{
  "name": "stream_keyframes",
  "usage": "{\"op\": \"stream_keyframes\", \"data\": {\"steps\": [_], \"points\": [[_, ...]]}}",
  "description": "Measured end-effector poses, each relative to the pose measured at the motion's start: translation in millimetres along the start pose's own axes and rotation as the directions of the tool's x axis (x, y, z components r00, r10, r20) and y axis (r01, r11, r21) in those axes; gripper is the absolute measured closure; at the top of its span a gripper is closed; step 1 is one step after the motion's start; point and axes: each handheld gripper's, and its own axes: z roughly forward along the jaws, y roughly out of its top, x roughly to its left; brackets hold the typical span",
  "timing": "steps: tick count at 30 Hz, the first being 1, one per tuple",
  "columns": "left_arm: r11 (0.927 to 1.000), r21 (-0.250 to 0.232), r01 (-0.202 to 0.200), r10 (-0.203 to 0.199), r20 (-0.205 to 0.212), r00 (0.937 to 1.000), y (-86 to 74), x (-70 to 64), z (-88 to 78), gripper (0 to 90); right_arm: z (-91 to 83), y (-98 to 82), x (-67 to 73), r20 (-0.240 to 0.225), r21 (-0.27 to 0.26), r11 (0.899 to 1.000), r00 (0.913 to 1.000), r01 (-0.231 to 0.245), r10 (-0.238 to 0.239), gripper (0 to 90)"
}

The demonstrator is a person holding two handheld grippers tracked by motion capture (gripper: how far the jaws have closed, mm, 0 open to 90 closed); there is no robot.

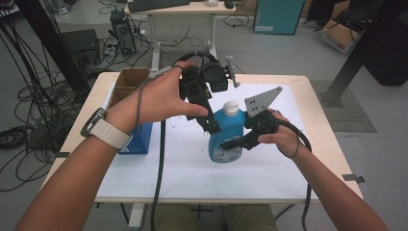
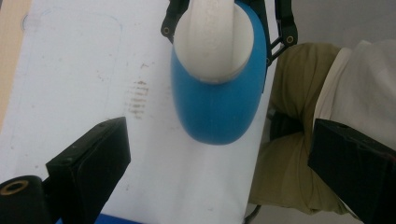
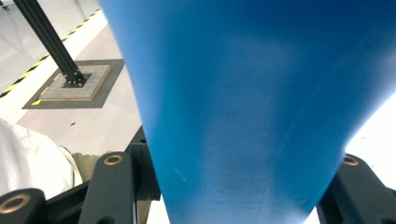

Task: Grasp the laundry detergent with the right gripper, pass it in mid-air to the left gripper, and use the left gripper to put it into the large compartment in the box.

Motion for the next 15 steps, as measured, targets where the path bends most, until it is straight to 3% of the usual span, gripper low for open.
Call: {"op": "stream_keyframes", "data": {"steps": [15], "points": [[1.0, 0.002, 0.001, -0.001, 0.002, 1.0, -0.5, 1.4, -0.4, 6.4, 0.3, -0.2, -0.1, -0.003, 0.007, 1.0, 1.0, -0.006, 0.006, 43.5]]}}
